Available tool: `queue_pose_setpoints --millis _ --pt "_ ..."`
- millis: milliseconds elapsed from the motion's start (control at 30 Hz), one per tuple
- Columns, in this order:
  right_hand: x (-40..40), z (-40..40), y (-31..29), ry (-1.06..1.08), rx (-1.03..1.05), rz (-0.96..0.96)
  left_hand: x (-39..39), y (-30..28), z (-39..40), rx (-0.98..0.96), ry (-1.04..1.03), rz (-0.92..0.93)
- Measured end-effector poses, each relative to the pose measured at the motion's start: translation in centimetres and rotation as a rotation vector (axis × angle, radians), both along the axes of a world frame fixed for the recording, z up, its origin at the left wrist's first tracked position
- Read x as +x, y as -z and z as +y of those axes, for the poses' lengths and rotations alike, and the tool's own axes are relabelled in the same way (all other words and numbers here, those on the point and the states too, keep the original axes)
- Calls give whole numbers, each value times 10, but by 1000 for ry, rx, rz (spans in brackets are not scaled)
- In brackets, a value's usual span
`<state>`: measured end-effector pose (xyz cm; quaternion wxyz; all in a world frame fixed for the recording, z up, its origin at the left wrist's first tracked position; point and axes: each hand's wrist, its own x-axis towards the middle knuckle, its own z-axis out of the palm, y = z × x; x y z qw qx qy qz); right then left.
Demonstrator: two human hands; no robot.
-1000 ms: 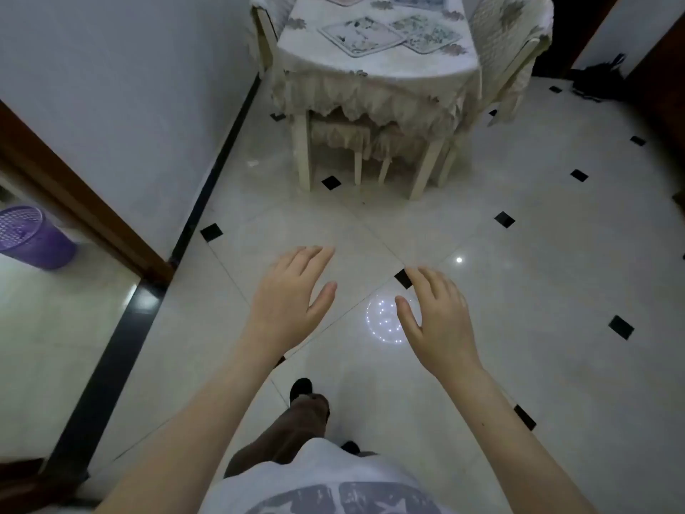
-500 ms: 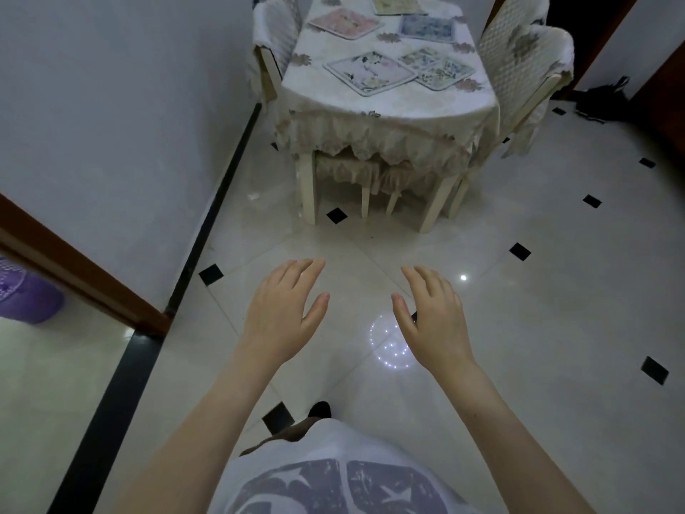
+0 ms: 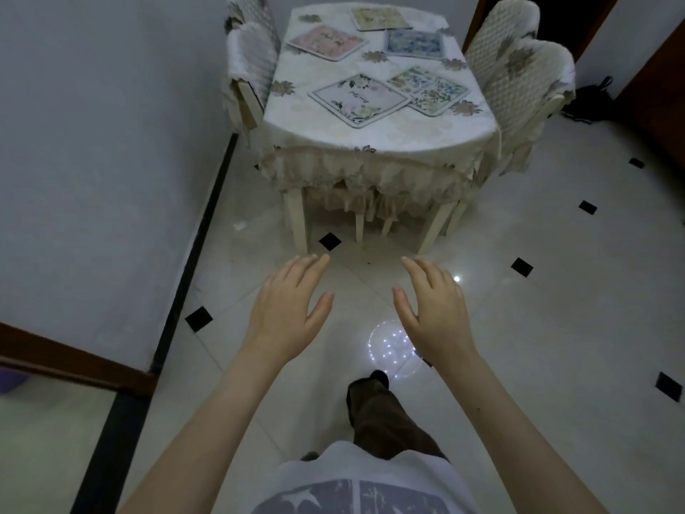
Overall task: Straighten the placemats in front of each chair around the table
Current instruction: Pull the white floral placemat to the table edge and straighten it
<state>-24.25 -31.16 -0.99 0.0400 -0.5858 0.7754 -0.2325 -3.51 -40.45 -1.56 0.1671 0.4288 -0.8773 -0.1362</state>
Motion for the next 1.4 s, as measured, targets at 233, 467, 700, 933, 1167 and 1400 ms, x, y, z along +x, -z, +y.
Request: queue_pose_setpoints --millis 233,467,700,933,1167,1400 --pt "-58 -95 18 -59 67 27 -58 10 -83 22 -16 -10" --pt "-133 -203 4 -95 51 18 -129 -10 -184 19 -73 -3" --pt "-182 -291 -11 -106 -16 29 -180 -20 -265 18 -90 -14" --pt "-196 -355 9 -92 44 -1 -196 -1 -329 95 -58 -45" --pt "-201 -437 21 -20 77 -13 -207 5 -431 69 13 -52" --pt "-198 -528 8 38 34 -18 -218 -12 -535 36 101 -63"
